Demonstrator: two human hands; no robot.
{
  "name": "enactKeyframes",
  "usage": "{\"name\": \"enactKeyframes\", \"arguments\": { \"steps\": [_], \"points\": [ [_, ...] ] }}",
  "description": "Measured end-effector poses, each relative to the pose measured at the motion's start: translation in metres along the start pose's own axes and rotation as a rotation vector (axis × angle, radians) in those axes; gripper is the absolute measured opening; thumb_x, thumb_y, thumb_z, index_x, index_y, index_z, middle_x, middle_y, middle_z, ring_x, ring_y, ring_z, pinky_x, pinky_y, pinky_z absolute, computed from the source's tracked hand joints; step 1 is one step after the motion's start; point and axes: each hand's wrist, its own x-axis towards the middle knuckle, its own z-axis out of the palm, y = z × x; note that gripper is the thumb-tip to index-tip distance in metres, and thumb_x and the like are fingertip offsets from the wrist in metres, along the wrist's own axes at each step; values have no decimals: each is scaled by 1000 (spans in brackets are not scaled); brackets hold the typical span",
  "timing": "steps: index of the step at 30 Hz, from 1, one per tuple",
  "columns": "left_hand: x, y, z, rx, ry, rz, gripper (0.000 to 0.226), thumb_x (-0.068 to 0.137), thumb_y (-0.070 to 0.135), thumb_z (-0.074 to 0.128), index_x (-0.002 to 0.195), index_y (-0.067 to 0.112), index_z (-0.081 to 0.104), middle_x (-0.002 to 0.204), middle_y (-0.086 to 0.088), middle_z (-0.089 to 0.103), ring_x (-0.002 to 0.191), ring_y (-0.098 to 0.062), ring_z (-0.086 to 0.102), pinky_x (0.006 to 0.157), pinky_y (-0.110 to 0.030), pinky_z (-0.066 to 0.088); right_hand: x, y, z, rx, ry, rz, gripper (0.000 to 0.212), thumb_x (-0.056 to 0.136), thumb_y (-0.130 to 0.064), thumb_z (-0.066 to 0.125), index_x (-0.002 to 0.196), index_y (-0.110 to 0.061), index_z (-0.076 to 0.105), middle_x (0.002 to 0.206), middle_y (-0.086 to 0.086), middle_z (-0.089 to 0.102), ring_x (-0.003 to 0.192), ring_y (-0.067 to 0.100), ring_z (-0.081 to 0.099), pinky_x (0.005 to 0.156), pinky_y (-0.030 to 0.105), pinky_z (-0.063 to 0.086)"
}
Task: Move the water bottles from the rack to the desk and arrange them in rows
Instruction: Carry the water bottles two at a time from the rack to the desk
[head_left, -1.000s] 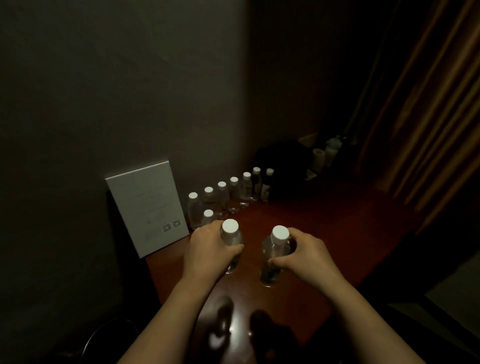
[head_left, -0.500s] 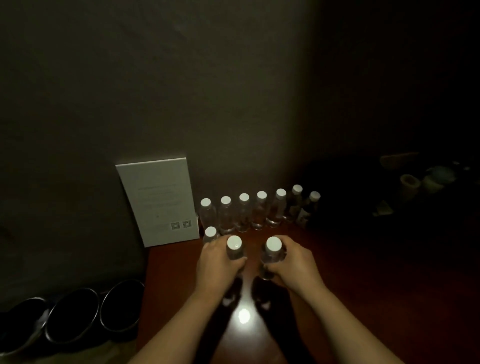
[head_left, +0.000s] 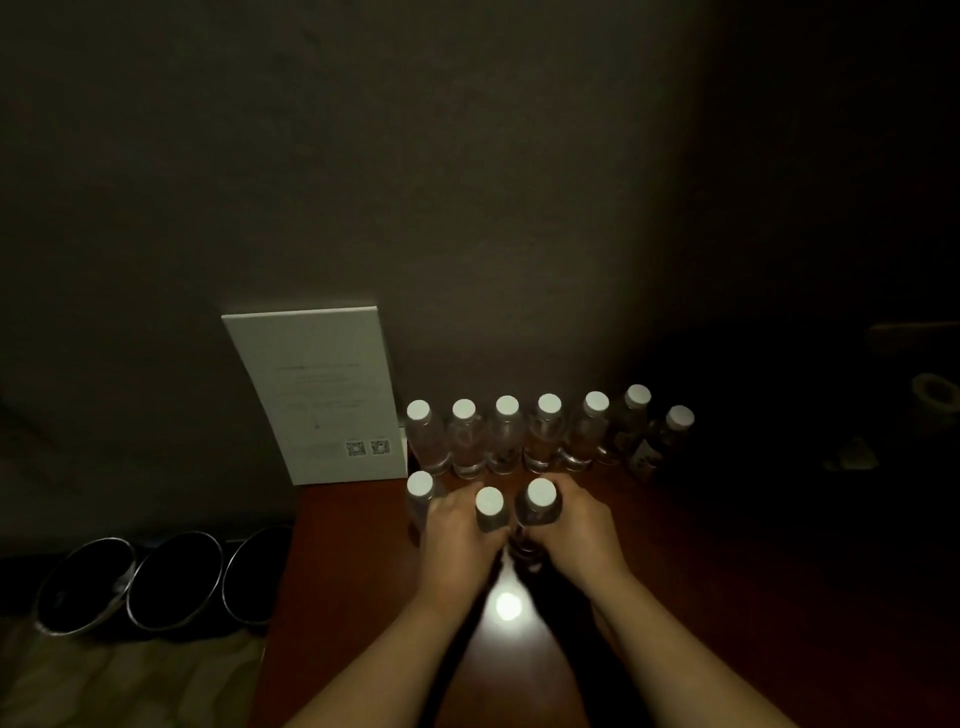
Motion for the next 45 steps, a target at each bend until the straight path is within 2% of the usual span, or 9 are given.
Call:
{"name": "enactKeyframes", "arguments": {
  "steps": [3, 9, 12, 17, 20, 26, 30, 34, 45],
  "points": [
    [1, -7, 8, 4, -9, -21, 9, 72, 23, 73, 74, 20, 64, 76, 6, 69, 71, -10, 61, 66, -33, 51, 7, 4, 7, 5, -20, 1, 46, 74, -27, 77, 117, -29, 62, 113, -5, 69, 103, 14, 63, 83, 21, 45],
    [5, -14, 13, 29, -2, -25, 12, 73, 22, 75, 79, 23, 65, 81, 10, 69, 76, -7, 60, 70, -27, 51, 13, 14, 19, 54, -8, 18, 46, 71, -24, 77, 115, -30, 64, 110, -5, 71, 103, 15, 64, 85, 25, 49],
    [8, -13, 15, 29, -19, -69, 21, 73, 22, 77, 93, 22, 67, 93, 7, 71, 87, -12, 63, 74, -20, 46, 14, 16, 19, 72, -5, 29, 50, 71, -20, 77, 117, -30, 63, 111, -6, 70, 104, 13, 62, 82, 20, 44],
    [5, -15, 10, 35, -77, -122, 50, 77, 22, 78, 121, 22, 55, 116, 4, 67, 109, -15, 62, 85, -23, 45, 17, 17, 24, 16, -26, 21, 63, 68, -20, 79, 126, -29, 59, 120, -4, 68, 113, 18, 61, 97, 34, 49],
    [4, -15, 6, 71, -81, -102, 64, 77, 23, 79, 133, 25, 47, 124, 1, 63, 116, -18, 59, 91, -28, 46, 16, 15, 22, -23, -31, -3, 73, 66, -17, 82, 133, -30, 55, 123, -2, 67, 116, 18, 60, 98, 30, 47],
    [-3, -10, -16, 113, -50, -18, 70, 80, 26, 76, 142, 24, 43, 141, 6, 52, 129, -14, 49, 100, -25, 41, -5, -1, 1, -92, 152, -93, 75, 69, -29, 81, 138, -31, 51, 134, -4, 58, 125, 21, 52, 104, 33, 43],
    [-23, -4, -61, 190, -37, -18, 60, 80, 44, 73, 134, 30, 50, 131, 7, 56, 118, -14, 55, 90, -27, 45, -40, -27, -10, -145, 246, -187, 62, 75, -27, 80, 133, -28, 56, 132, -3, 54, 125, 20, 48, 100, 26, 37],
    [-56, -12, -124, 354, -45, -12, 51, 78, 64, 63, 122, 38, 54, 119, 15, 59, 105, -9, 59, 75, -27, 50, -85, -63, 4, -288, 101, -292, 56, 72, -30, 79, 125, -28, 62, 125, -5, 57, 116, 18, 55, 94, 27, 44],
    [-193, -109, -307, 470, 16, -108, 58, 78, 72, 57, 127, 43, 50, 125, 17, 56, 111, -7, 56, 80, -31, 50, -218, -180, 140, -520, -177, -541, 56, 76, -38, 77, 128, -34, 57, 119, -8, 58, 106, 12, 58, 87, 26, 50]
  ]
}}
